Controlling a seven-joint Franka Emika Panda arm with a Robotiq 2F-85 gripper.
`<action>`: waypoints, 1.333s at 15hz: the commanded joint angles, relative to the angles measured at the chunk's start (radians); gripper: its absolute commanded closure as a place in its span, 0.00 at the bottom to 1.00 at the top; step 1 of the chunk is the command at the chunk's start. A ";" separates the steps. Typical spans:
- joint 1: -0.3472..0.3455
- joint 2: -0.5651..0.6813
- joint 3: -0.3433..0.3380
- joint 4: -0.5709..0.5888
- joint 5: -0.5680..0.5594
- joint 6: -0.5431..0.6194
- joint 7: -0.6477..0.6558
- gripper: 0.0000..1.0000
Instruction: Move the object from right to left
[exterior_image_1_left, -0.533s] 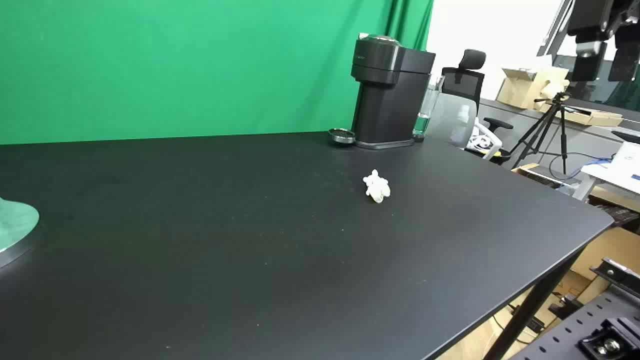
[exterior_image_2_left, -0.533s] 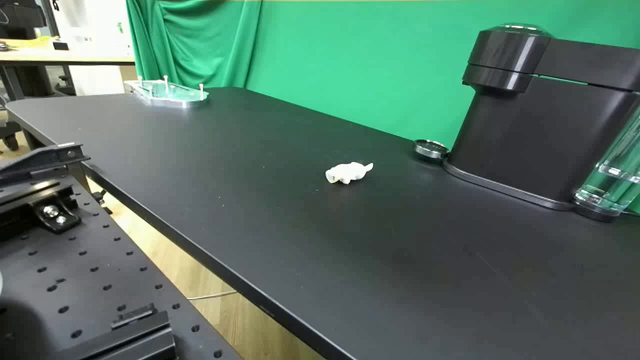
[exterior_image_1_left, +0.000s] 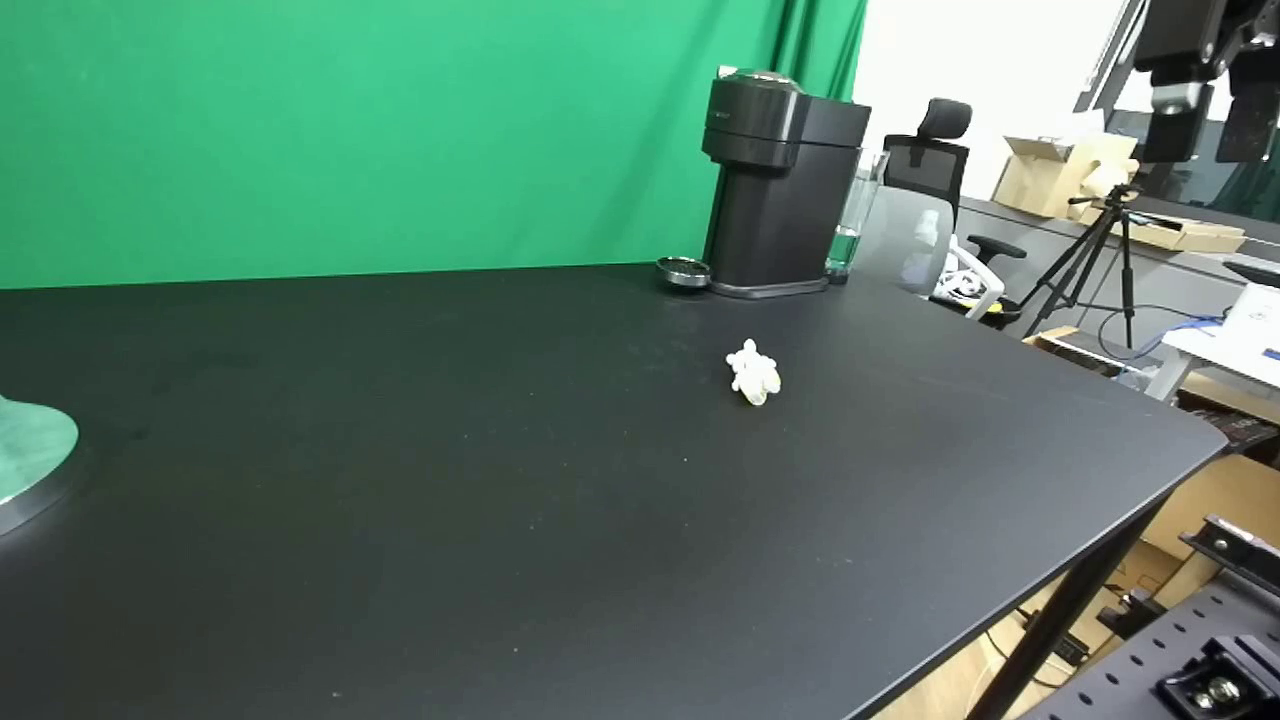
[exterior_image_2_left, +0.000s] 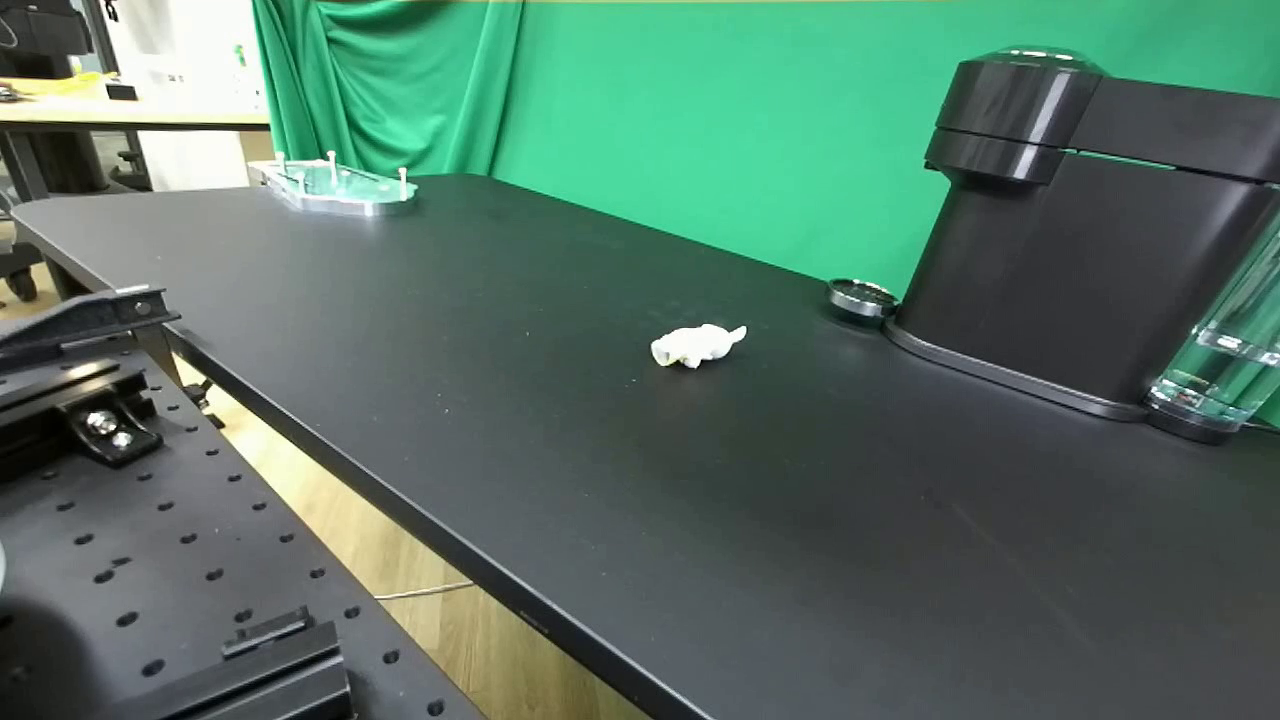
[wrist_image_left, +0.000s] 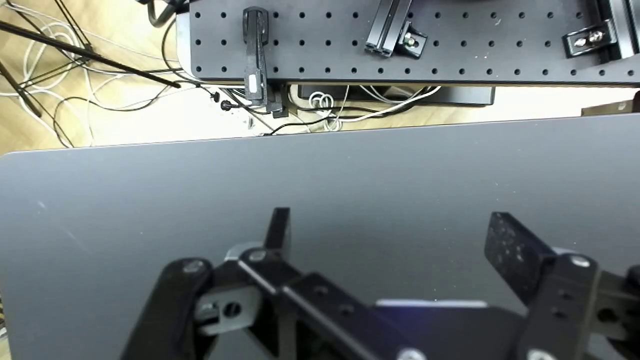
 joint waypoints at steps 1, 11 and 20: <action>0.007 -0.001 -0.006 0.002 -0.003 -0.004 0.003 0.00; -0.003 0.103 0.037 0.005 -0.038 0.387 0.151 0.00; -0.005 0.470 0.161 0.127 -0.053 0.836 0.321 0.00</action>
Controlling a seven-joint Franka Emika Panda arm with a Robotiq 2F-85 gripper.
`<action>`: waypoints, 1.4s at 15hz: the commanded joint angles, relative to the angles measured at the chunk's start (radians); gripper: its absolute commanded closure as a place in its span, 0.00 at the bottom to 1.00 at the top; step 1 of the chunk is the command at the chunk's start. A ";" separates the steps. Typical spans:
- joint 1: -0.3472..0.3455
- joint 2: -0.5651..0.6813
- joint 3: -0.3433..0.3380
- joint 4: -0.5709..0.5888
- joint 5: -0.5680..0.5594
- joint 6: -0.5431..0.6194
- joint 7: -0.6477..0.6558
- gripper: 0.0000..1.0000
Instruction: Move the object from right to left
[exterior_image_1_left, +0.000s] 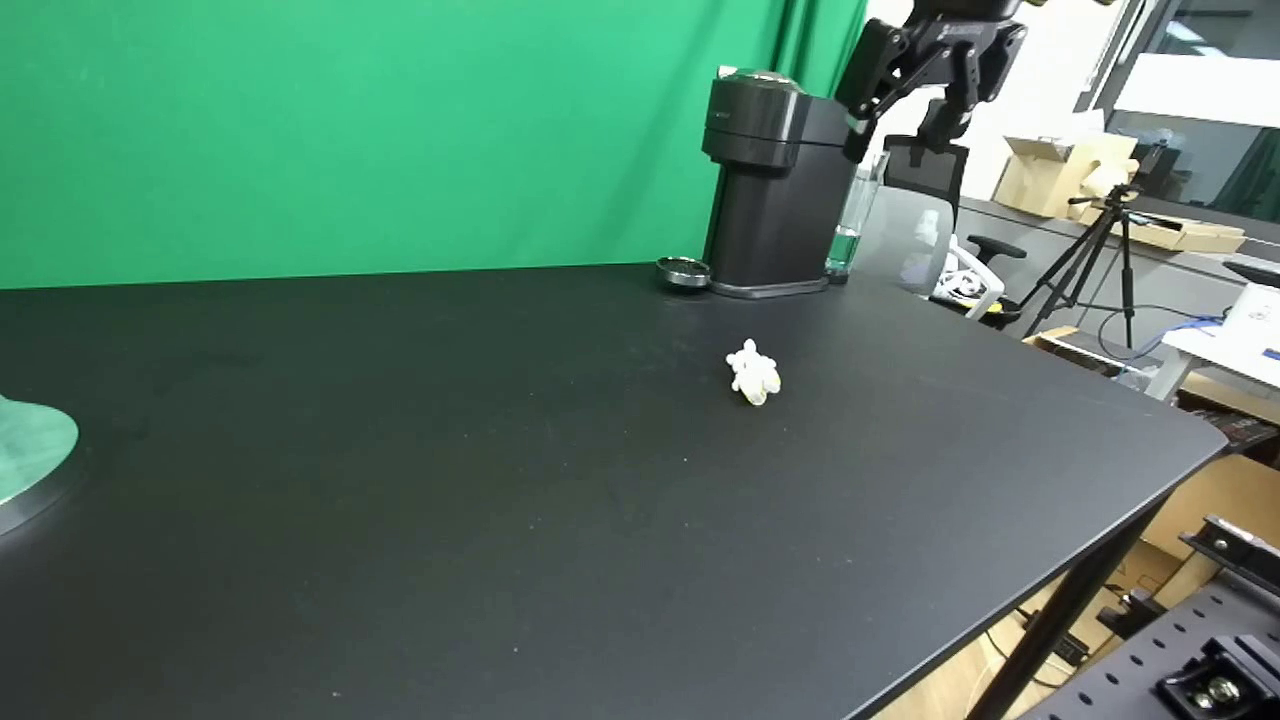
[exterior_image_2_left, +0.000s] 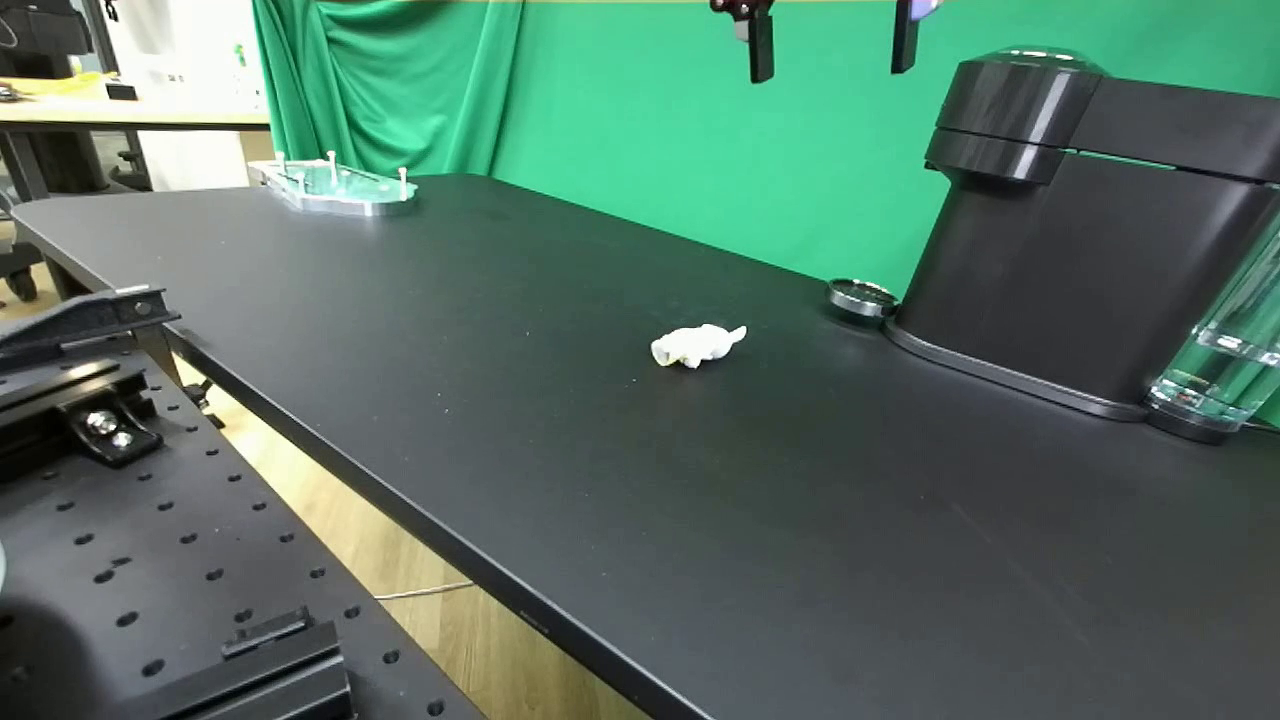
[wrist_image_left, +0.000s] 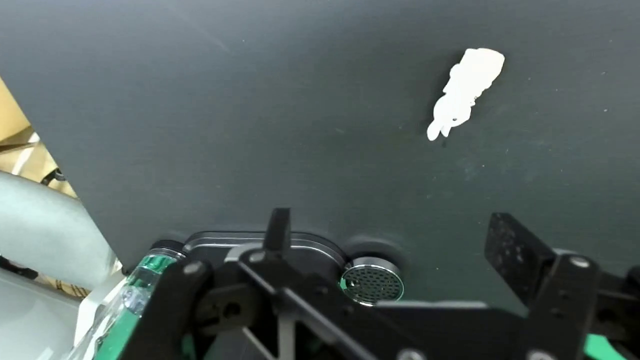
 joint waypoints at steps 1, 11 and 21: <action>0.014 0.159 0.028 0.108 -0.010 0.017 0.055 0.00; 0.072 0.293 0.004 0.156 0.042 0.016 0.034 0.00; 0.099 0.538 0.044 0.260 0.383 0.042 -0.098 0.00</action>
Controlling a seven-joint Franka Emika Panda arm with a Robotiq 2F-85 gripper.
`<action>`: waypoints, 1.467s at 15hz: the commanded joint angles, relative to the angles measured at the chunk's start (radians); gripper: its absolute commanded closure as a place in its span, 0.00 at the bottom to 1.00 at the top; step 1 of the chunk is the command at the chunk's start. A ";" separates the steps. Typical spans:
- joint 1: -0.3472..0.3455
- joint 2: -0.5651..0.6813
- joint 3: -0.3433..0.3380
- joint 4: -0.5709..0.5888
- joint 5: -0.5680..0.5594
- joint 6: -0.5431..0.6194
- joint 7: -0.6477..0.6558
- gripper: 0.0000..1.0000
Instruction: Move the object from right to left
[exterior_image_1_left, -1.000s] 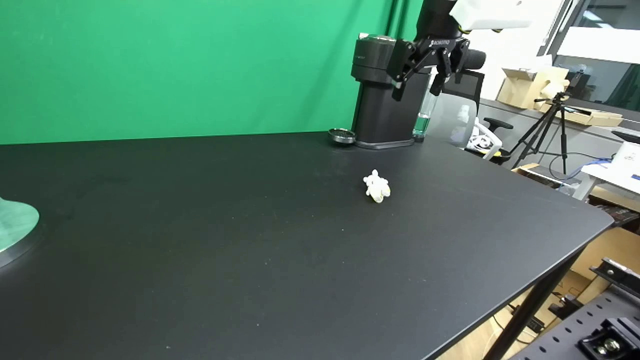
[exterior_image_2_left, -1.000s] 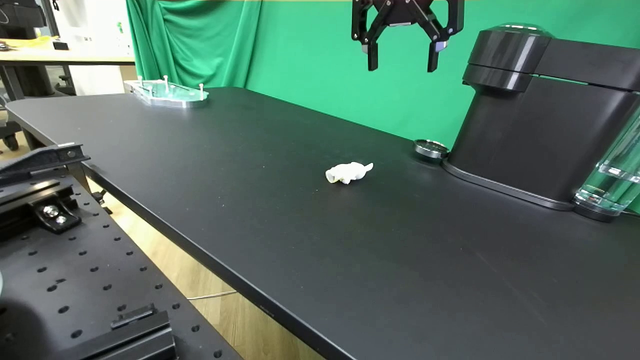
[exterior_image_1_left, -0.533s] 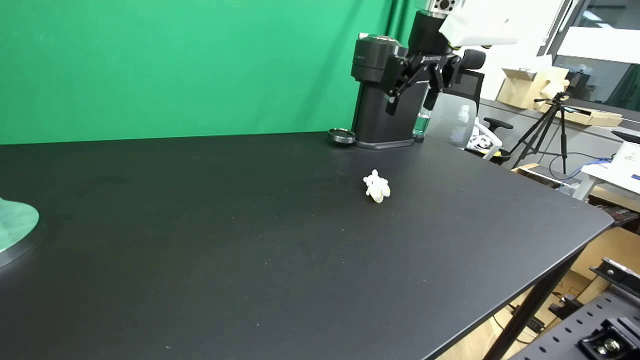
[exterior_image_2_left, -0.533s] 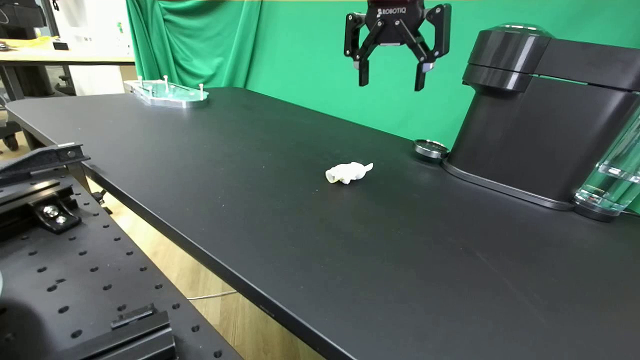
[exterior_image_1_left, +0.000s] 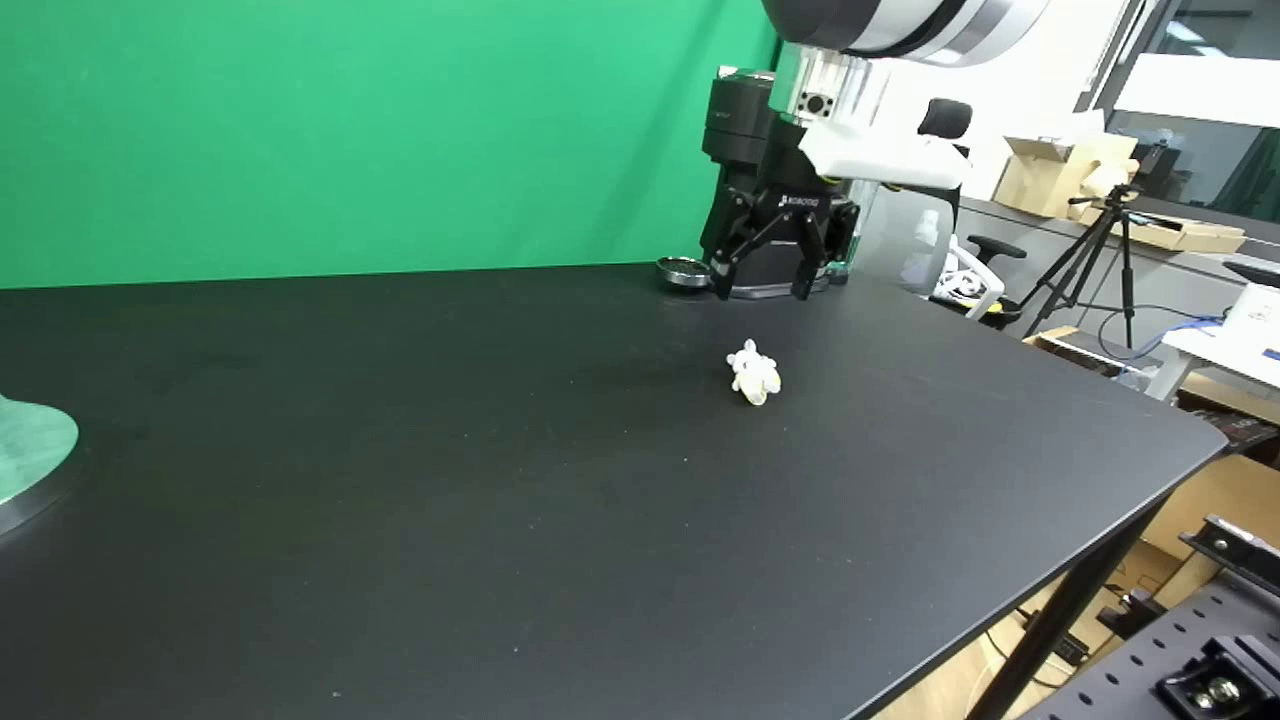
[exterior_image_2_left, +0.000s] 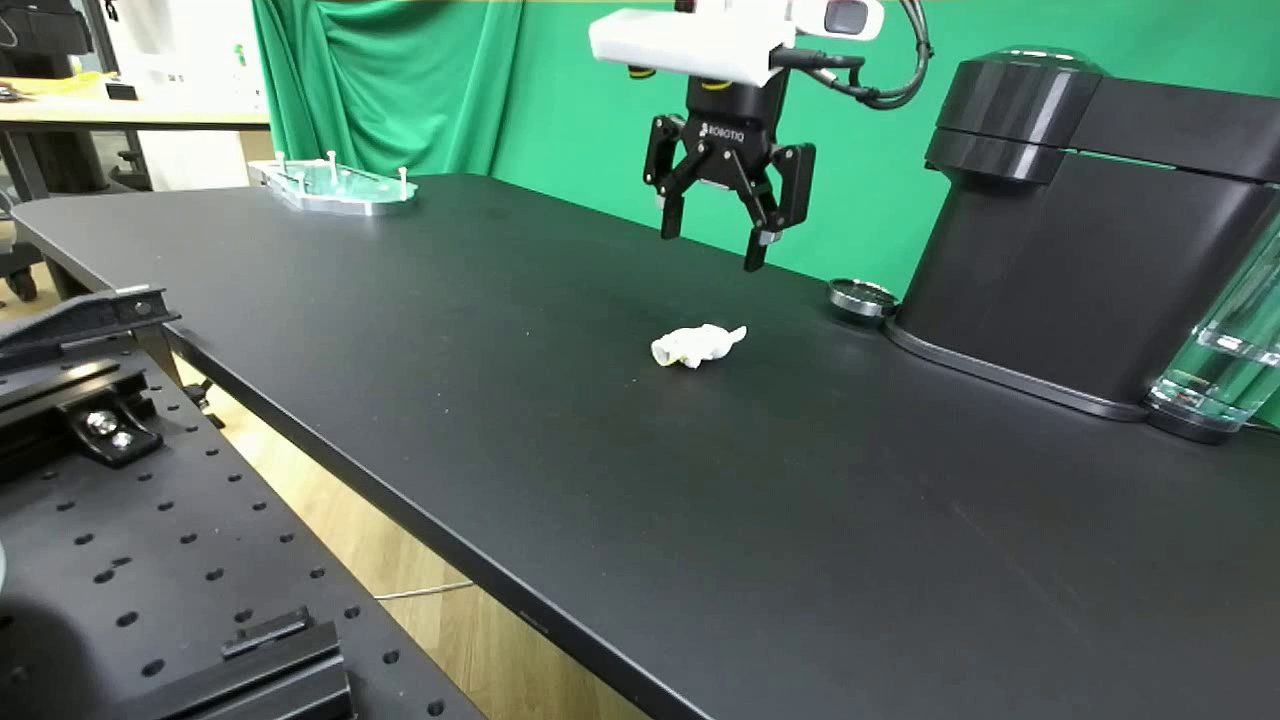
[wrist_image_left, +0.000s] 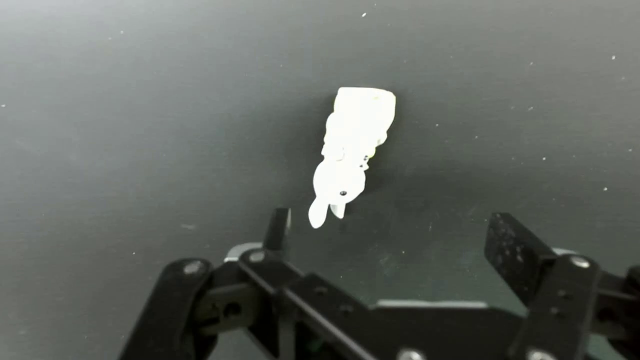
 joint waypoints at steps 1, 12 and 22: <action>-0.013 0.077 0.008 0.069 0.069 -0.016 -0.023 0.00; -0.025 0.219 -0.013 0.149 0.067 -0.041 -0.009 0.00; -0.024 0.263 -0.018 0.189 0.061 -0.080 -0.012 0.82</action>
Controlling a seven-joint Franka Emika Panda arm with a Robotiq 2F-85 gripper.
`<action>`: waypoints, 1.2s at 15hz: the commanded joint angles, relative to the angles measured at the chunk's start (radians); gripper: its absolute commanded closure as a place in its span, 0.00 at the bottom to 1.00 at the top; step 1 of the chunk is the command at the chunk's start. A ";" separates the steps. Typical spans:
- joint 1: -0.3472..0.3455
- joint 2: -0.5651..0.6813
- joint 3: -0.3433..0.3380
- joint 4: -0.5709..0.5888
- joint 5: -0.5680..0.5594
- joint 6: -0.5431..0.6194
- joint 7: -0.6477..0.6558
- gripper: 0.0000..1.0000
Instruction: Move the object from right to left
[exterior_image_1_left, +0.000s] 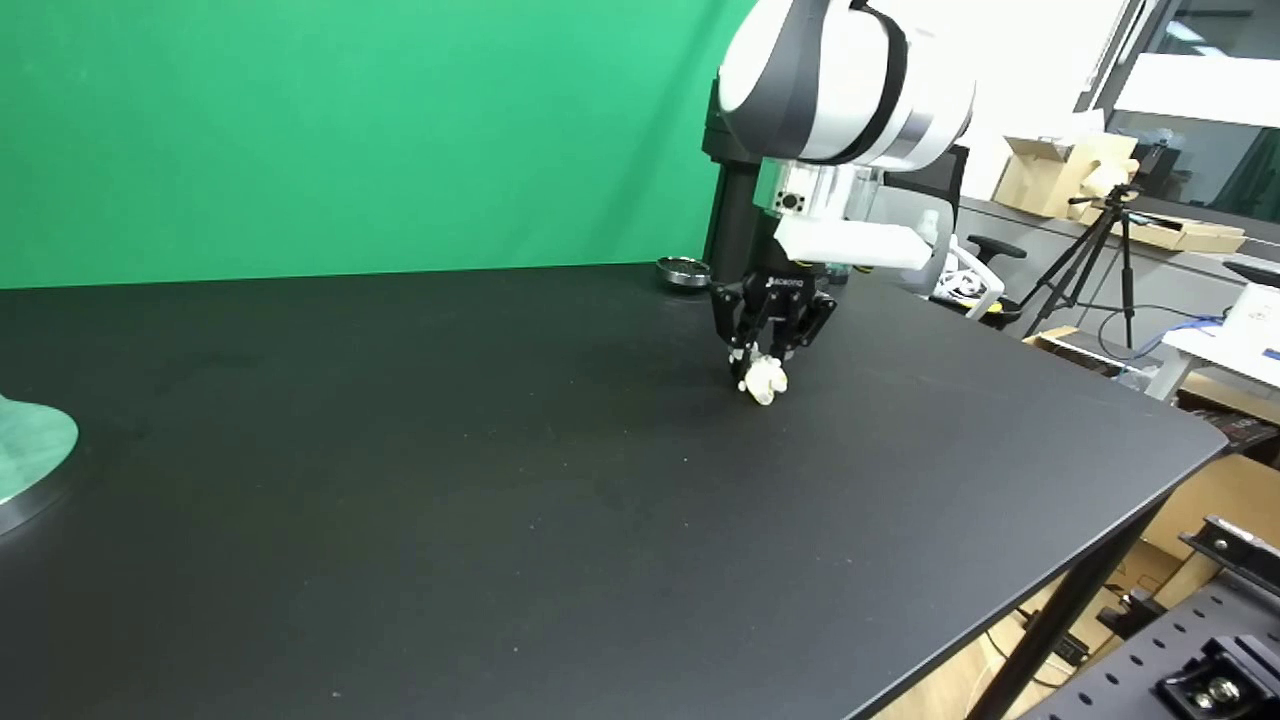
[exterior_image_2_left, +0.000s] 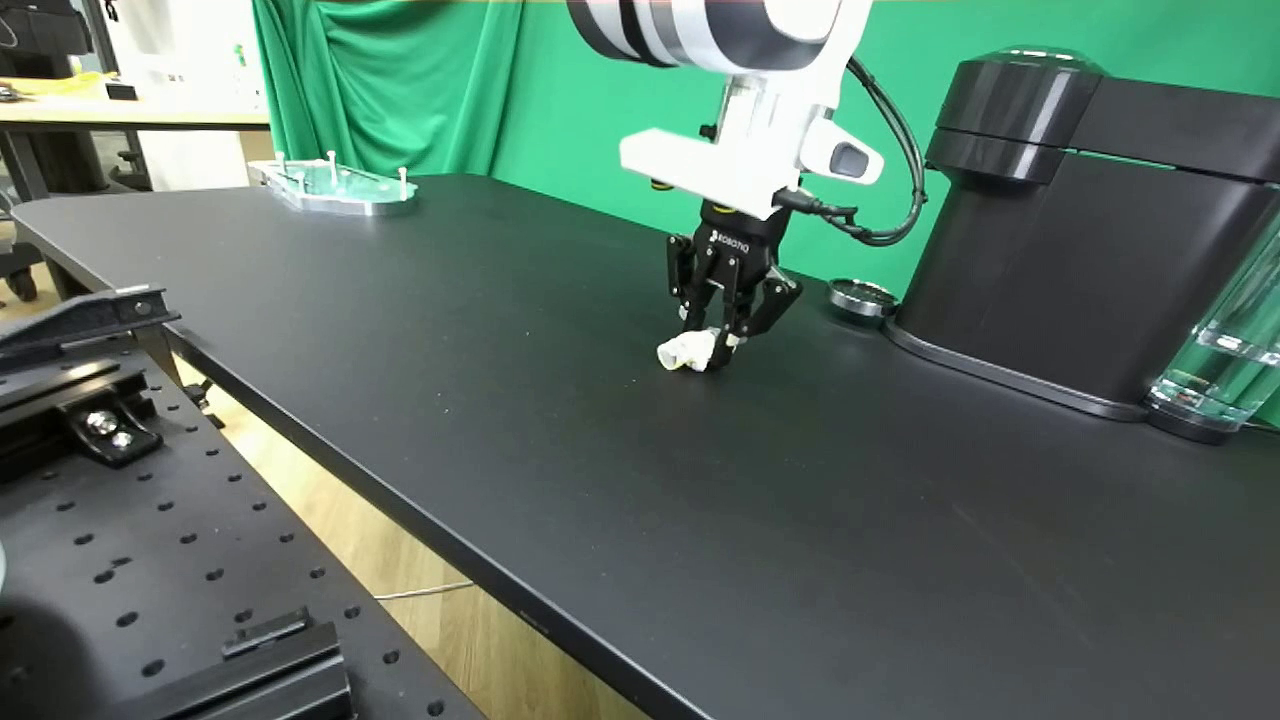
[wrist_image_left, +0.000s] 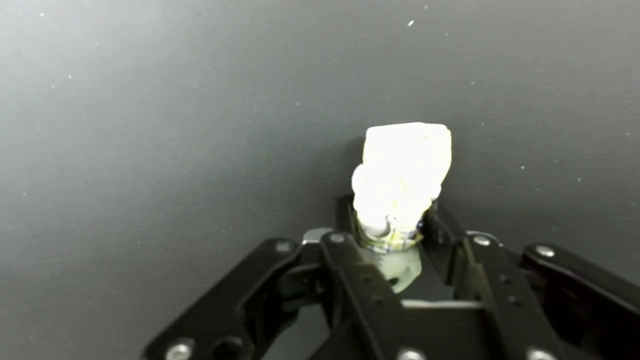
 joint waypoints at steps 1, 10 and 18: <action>-0.001 0.003 -0.001 0.028 -0.008 -0.035 0.005 0.89; 0.122 -0.125 0.001 -0.016 -0.130 -0.016 0.029 0.92; 0.221 -0.098 0.086 -0.013 -0.132 0.000 0.044 0.92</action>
